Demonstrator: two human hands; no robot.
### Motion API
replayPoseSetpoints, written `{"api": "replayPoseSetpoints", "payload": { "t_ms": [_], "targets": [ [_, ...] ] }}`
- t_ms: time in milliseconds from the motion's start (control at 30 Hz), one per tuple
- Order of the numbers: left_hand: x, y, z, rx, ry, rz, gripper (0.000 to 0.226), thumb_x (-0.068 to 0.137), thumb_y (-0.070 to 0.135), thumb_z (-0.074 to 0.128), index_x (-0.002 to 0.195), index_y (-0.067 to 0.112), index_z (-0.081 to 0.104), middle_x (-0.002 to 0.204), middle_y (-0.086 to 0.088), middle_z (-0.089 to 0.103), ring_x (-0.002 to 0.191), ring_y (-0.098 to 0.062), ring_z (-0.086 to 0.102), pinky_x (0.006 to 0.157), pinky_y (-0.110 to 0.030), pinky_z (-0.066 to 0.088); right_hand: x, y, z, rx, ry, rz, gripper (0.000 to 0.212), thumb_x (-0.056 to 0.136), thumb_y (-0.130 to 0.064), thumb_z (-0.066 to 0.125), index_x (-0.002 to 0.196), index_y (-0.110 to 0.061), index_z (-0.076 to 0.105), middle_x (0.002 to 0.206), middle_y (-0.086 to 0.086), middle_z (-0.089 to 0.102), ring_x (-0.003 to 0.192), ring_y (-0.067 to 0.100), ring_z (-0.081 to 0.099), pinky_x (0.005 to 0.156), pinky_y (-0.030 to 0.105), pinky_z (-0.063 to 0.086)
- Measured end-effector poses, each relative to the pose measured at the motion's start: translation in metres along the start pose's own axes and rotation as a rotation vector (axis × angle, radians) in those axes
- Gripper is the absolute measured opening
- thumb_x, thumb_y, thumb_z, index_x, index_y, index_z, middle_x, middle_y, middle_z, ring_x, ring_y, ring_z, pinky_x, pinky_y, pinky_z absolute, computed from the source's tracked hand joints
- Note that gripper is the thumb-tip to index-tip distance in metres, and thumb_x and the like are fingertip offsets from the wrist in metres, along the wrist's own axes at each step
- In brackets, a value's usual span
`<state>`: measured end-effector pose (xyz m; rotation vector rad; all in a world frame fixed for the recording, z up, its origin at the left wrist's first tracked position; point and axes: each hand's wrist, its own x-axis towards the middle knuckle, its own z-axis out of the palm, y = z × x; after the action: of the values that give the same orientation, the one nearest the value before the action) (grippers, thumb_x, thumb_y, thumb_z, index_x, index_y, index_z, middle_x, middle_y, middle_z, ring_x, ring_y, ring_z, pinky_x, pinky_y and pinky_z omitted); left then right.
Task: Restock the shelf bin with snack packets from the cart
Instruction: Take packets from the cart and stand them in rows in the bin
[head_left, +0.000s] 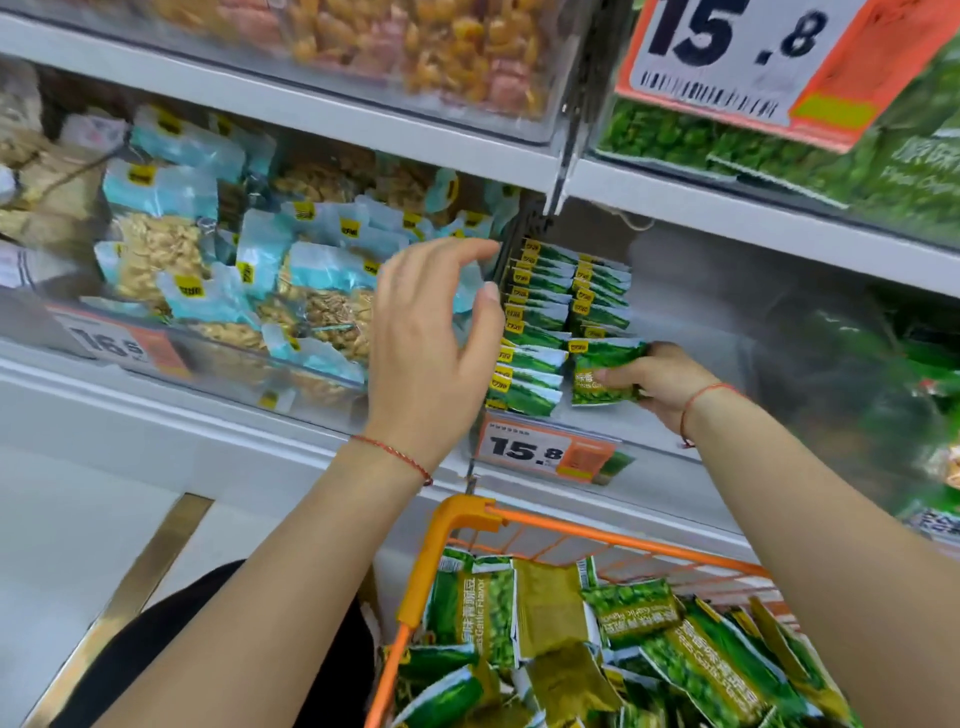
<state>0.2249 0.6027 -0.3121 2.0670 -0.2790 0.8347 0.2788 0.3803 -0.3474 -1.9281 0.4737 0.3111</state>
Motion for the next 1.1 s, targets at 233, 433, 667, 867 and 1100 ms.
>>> {"api": "replayPoseSetpoints", "payload": {
  "t_ms": [233,433,667,867,1100],
  "targets": [
    [0.002,-0.003,0.002,0.034,-0.01,-0.008,0.024,0.092,0.016,0.049,0.113,0.012,0.06,0.11,-0.003,0.06,0.107,-0.02,0.049,0.092,-0.017,0.03,-0.001,0.003,0.007,-0.259,0.091,-0.088,0.036,0.08,-0.014,0.074,0.109,-0.004,0.054,0.115,0.012,0.062,0.1,0.028,0.059,0.089,0.035,0.047],
    [0.0,0.0,0.004,0.049,-0.028,0.032,0.026,0.092,0.017,0.047,0.114,0.01,0.06,0.11,-0.003,0.06,0.106,-0.019,0.048,0.093,-0.024,0.034,0.001,0.0,0.017,-0.492,0.158,-0.153,0.042,0.084,-0.03,0.07,0.114,-0.004,0.055,0.114,0.012,0.063,0.104,0.032,0.057,0.082,0.034,0.046],
    [-0.001,-0.004,0.005,0.066,-0.048,0.052,0.026,0.091,0.015,0.048,0.113,0.01,0.061,0.112,-0.005,0.06,0.108,-0.02,0.049,0.094,-0.025,0.033,-0.004,0.003,0.013,-0.512,0.121,-0.078,0.039,0.083,-0.045,0.067,0.063,-0.017,0.047,0.065,0.0,0.051,0.075,0.028,0.055,0.059,0.029,0.041],
    [0.0,-0.006,0.004,0.08,-0.067,0.056,0.027,0.088,0.013,0.048,0.111,0.01,0.061,0.112,-0.006,0.06,0.109,-0.021,0.049,0.096,-0.017,0.028,0.0,0.006,0.017,-0.637,0.072,-0.107,0.02,0.085,-0.029,0.067,0.079,-0.015,0.054,0.085,0.008,0.058,0.08,0.025,0.053,0.067,0.026,0.038],
    [-0.001,-0.008,-0.002,0.088,-0.051,0.049,0.026,0.087,0.01,0.049,0.109,0.01,0.063,0.112,-0.007,0.059,0.109,-0.023,0.05,0.093,-0.013,0.027,-0.012,0.0,0.003,-0.92,0.186,-0.097,0.03,0.089,-0.029,0.055,0.111,-0.009,0.06,0.117,0.014,0.062,0.093,0.029,0.054,0.075,0.027,0.042]
  ]
}}
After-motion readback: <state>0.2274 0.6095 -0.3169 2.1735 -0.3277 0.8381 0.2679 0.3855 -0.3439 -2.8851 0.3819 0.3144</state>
